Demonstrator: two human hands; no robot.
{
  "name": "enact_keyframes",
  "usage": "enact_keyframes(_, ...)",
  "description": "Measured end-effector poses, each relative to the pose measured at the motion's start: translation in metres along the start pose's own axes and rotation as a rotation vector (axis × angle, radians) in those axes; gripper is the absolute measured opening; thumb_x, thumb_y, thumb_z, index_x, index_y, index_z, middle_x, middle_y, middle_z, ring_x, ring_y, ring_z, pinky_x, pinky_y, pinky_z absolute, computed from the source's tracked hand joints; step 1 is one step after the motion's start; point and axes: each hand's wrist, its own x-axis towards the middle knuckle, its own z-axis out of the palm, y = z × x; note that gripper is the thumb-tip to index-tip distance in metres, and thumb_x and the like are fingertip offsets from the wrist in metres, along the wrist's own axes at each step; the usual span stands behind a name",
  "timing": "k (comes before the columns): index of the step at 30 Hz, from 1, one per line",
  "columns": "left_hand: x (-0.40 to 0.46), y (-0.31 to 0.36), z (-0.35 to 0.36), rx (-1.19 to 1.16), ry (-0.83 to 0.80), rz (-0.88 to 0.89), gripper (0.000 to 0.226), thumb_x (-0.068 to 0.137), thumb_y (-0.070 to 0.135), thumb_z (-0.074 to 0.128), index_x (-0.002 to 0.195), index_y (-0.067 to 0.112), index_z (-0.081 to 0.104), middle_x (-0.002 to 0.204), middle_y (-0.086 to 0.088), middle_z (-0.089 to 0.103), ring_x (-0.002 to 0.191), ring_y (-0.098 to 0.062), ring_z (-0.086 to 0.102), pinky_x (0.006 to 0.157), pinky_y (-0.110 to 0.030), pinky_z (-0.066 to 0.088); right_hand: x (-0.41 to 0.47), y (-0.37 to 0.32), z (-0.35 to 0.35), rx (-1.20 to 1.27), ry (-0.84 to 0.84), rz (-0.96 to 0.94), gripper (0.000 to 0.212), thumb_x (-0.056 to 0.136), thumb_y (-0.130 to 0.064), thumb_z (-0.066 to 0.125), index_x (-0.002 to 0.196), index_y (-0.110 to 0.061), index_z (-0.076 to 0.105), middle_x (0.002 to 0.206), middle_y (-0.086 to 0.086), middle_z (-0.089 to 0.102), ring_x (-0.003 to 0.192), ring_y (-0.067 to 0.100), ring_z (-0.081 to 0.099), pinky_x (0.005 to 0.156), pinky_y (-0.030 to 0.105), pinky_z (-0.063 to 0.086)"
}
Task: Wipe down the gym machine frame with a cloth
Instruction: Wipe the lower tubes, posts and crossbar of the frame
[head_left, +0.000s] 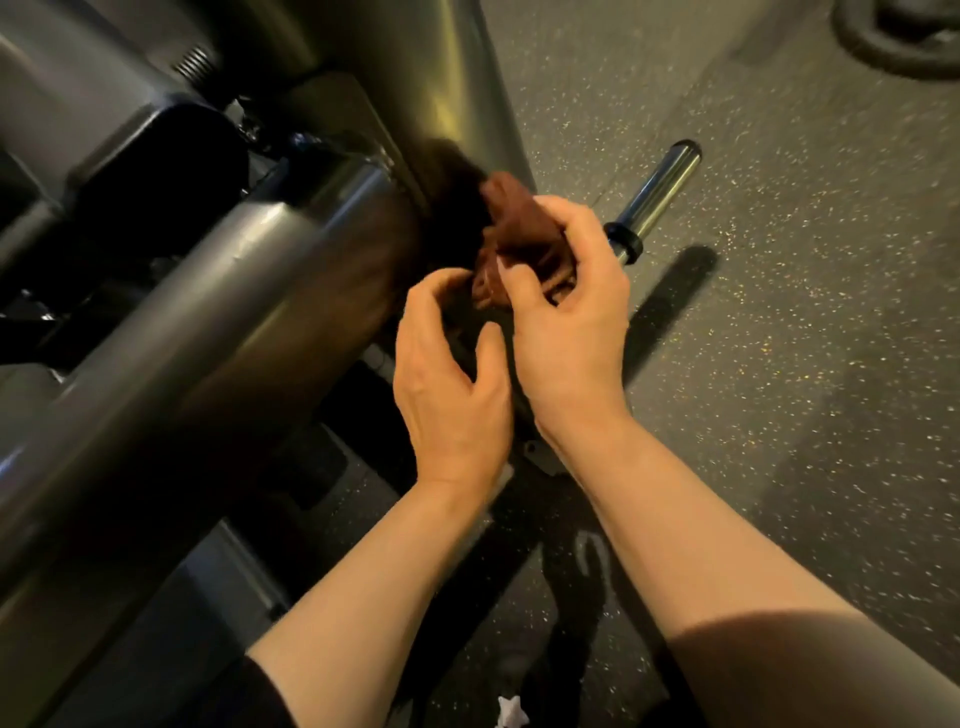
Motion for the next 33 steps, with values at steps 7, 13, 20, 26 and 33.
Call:
enact_keyframes(7,0.000,0.007,-0.003,0.425,-0.192,0.080,0.047,0.082,0.006,0.061,0.128,0.010,0.057,0.138,-0.002,0.048,0.124,-0.012,0.042,0.107,-0.013,0.027,-0.002,0.039,-0.007,-0.229,-0.063,0.192,0.032,0.082,0.003,0.058,0.104,-0.019,0.061,0.100,0.003,0.062,0.096,0.018,0.061,0.088,0.038,0.052)
enact_keyframes(13,-0.010,0.012,0.007,0.083,-0.098,-0.428,0.020,0.097,0.030,0.056,0.116,0.026,0.056,0.110,0.001,0.045,0.099,-0.010,0.057,0.088,-0.022,0.049,-0.029,0.038,-0.029,0.006,-0.269,0.380,0.030,0.089,-0.011,0.057,0.113,-0.026,0.069,0.108,-0.006,0.069,0.103,0.006,0.063,0.096,0.032,0.051)
enact_keyframes(20,-0.017,-0.005,0.038,0.015,0.382,-0.592,0.019,0.094,0.014,0.056,0.075,0.016,0.053,0.079,-0.002,0.058,0.080,-0.026,0.058,0.075,-0.033,0.047,-0.038,0.071,-0.043,-0.243,-0.132,0.147,0.029,0.082,-0.011,0.053,0.103,-0.019,0.070,0.101,-0.008,0.064,0.098,0.017,0.061,0.089,0.038,0.051)
enact_keyframes(26,-0.009,-0.026,0.052,-0.035,0.518,-0.400,0.035,0.089,0.038,0.050,0.095,0.006,0.063,0.094,-0.013,0.065,0.091,-0.030,0.062,0.087,-0.050,0.049,-0.019,0.097,-0.017,-0.138,-0.111,-0.112,0.049,0.099,-0.035,0.037,0.142,-0.014,0.046,0.149,0.002,0.043,0.139,0.009,0.035,0.115,0.025,0.028)
enact_keyframes(33,-0.024,-0.055,0.067,-0.093,0.475,-0.437,0.025,0.090,0.013,0.061,0.113,0.010,0.070,0.104,-0.004,0.072,0.099,-0.018,0.066,0.090,-0.035,0.052,-0.010,0.142,-0.016,-0.318,-0.106,-0.548,0.052,0.105,-0.036,0.029,0.137,0.000,0.048,0.145,0.016,0.045,0.139,0.026,0.040,0.114,0.042,0.034)
